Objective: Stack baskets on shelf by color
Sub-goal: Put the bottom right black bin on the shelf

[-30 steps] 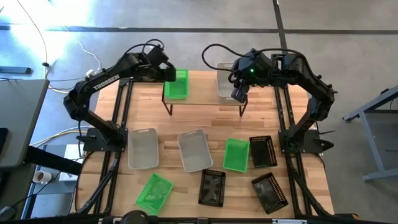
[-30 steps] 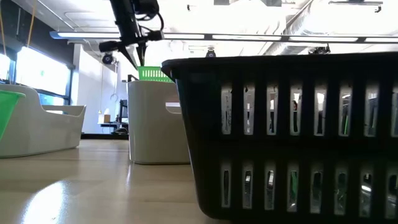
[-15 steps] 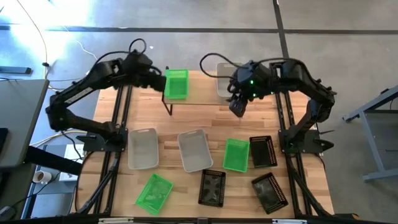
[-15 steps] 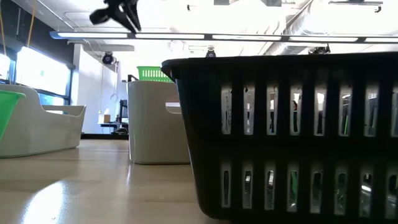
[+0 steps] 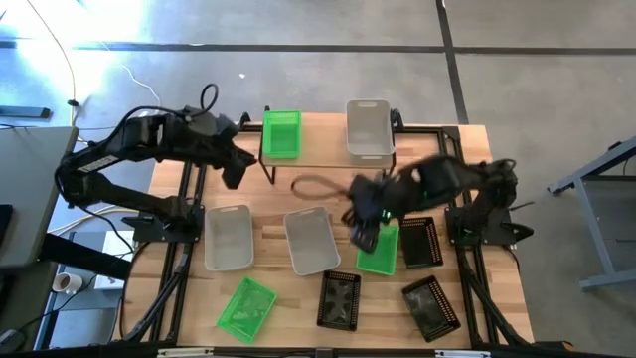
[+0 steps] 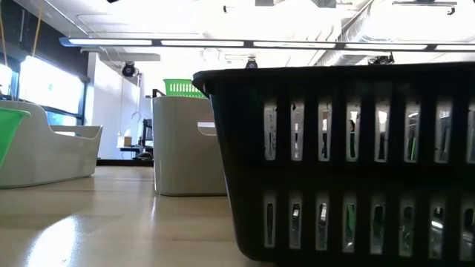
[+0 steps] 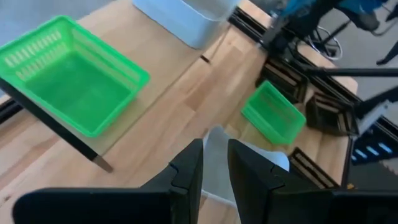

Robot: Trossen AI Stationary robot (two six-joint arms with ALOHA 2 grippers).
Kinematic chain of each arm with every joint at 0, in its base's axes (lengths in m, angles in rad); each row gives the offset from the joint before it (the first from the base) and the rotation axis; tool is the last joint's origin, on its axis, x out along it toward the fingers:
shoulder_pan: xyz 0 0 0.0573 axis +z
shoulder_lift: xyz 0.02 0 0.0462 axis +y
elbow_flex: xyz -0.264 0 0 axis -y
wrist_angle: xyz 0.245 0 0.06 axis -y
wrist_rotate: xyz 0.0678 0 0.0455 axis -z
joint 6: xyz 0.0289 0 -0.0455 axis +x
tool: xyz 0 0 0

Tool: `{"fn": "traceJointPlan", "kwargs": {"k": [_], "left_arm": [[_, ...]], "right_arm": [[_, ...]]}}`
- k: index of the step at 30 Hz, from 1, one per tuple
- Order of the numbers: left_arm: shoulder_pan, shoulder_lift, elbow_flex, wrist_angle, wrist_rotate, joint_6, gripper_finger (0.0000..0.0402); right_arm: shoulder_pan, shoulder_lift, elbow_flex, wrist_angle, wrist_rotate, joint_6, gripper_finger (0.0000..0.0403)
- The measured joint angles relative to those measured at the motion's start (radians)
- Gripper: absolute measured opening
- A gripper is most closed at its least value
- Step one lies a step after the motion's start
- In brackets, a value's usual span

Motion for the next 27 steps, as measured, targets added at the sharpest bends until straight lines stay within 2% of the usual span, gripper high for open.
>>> {"fn": "traceJointPlan", "kwargs": {"k": [5,11,22,27], "left_arm": [[-0.042,0.0,0.0,0.0,0.0,0.003,0.0064],[-0.076,0.0,0.0,0.0,-0.003,0.001,0.0064],[-0.1,0.0,0.0,0.0,-0.014,-0.015,0.0064],[-0.1,0.0,0.0,0.0,-0.015,-0.027,0.0064]], "right_arm": [[0.097,0.053,0.0,-0.028,-0.007,0.041,0.0169],[0.208,0.098,0.0,-0.073,-0.071,0.121,0.0169],[0.38,0.134,0.0,-0.074,-0.07,0.146,0.0169],[0.45,0.134,-0.047,-0.075,-0.074,0.181,0.0169]]}}
